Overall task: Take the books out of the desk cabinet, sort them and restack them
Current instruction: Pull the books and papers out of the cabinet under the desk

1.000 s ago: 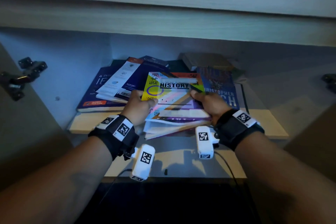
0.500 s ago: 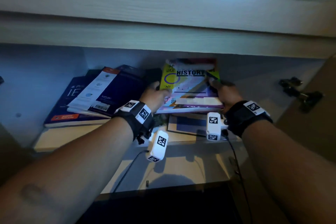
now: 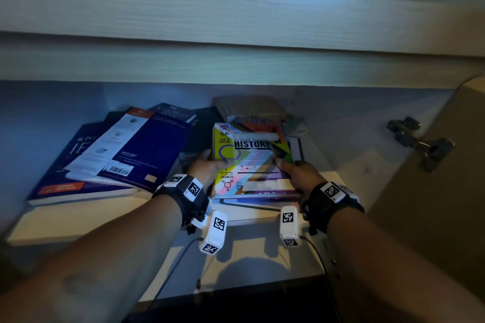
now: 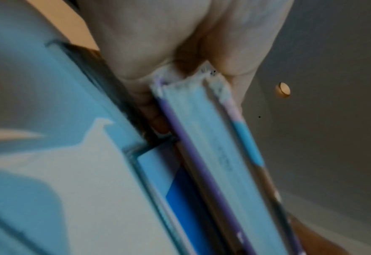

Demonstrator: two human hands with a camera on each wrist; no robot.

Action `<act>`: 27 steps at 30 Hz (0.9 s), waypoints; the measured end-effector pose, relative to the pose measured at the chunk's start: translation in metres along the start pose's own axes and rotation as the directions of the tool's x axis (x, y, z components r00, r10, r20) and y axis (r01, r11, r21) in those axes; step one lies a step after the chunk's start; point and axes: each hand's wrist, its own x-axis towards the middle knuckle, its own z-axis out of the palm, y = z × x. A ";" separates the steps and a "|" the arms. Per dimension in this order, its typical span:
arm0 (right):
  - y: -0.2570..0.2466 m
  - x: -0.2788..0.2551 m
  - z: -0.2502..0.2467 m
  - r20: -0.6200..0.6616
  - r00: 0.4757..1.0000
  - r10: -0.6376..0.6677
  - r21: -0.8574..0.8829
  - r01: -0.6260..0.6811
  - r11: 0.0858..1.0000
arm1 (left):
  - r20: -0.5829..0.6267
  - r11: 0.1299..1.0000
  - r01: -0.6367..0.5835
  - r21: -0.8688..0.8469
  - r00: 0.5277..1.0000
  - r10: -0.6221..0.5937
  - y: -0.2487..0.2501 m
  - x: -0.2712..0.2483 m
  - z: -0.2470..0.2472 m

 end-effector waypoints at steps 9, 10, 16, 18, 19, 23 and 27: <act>-0.034 -0.060 0.011 0.140 0.990 0.002 0.137 -0.021 0.990 | -0.016 0.998 -0.025 -0.054 1.000 0.024 0.001 -0.019 0.001; -0.038 -0.067 0.012 0.142 0.990 -0.006 0.144 -0.014 0.989 | -0.016 0.999 -0.027 -0.042 1.000 0.026 0.000 -0.020 -0.002; -0.055 -0.111 0.020 0.131 0.991 0.011 0.139 -0.029 0.990 | 0.061 0.991 0.135 -0.003 0.989 -0.135 0.030 -0.061 -0.020; -0.065 -0.137 0.022 0.138 0.989 0.047 0.100 -0.062 0.993 | 0.093 0.980 0.200 0.017 0.975 -0.201 0.050 -0.081 -0.026; -0.070 -0.151 0.022 0.159 0.983 0.086 0.098 -0.103 0.990 | 0.117 0.969 0.245 0.018 0.962 -0.245 0.063 -0.096 -0.028; -0.123 -0.234 0.007 0.206 0.952 0.226 0.125 -0.255 0.959 | 0.122 0.931 0.350 0.103 0.925 -0.361 0.128 -0.159 -0.032; -0.202 -0.334 -0.028 0.241 0.904 0.355 0.129 -0.392 0.911 | 0.064 0.868 0.479 0.130 0.870 -0.489 0.204 -0.227 -0.026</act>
